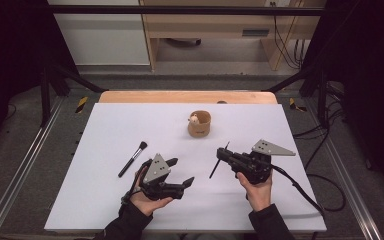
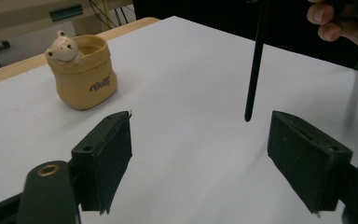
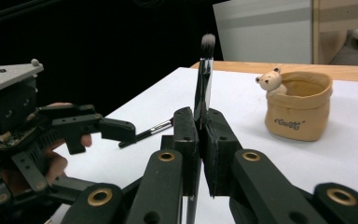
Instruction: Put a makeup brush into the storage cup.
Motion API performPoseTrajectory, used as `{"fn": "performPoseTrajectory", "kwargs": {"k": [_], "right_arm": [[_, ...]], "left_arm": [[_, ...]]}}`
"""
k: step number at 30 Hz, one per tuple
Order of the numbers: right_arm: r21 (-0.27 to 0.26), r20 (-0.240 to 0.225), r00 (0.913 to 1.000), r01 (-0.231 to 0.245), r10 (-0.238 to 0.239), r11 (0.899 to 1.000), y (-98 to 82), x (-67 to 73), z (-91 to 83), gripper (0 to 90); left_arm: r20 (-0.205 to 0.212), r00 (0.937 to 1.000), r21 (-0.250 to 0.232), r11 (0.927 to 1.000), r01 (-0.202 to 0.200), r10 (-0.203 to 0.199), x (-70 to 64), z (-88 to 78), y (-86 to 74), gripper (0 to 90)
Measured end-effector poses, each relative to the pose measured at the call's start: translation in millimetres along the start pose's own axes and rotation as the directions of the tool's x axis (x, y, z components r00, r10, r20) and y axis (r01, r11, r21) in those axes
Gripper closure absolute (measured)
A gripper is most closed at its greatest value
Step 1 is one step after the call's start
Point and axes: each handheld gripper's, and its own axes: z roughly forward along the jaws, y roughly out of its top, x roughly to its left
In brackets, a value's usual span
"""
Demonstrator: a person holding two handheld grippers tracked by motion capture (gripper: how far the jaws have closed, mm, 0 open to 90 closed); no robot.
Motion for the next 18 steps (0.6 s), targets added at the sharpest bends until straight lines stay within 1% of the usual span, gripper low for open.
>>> {"fn": "performPoseTrajectory", "kwargs": {"k": [3, 5, 10, 18], "right_arm": [[-0.002, 0.014, 0.9998, 0.015, -0.015, 1.0, 1.0, -1.0, -2.2, 85.2], [-0.006, 0.021, 0.9995, 0.022, -0.022, 1.0, 1.7, -1.5, -3.2, 85.2], [-0.006, 0.038, 0.9983, 0.044, -0.043, 0.999, 2.6, -2.8, -4.6, 85.2], [-0.014, 0.056, 0.9972, 0.05, -0.05, 0.999, 6.2, -5.4, -6.4, 85.2]], "left_arm": [[-0.012, 0.9999, 0.002, 1.0, -0.007, 0.007, 5.2, -4.4, -1.4, 18.6], [-0.012, 0.9999, 0.005, 1.0, -0.005, 0.005, 9.2, -7.1, -2.5, 17.7], [-0.032, 0.9995, 0.007, 1.0, -0.001, 0.001, 20.4, -13.5, -4.2, 16.2], [-0.059, 0.9982, 0.009, 0.9999, 0.007, -0.006, 36.8, -23.9, -5.7, 14.8]]}}
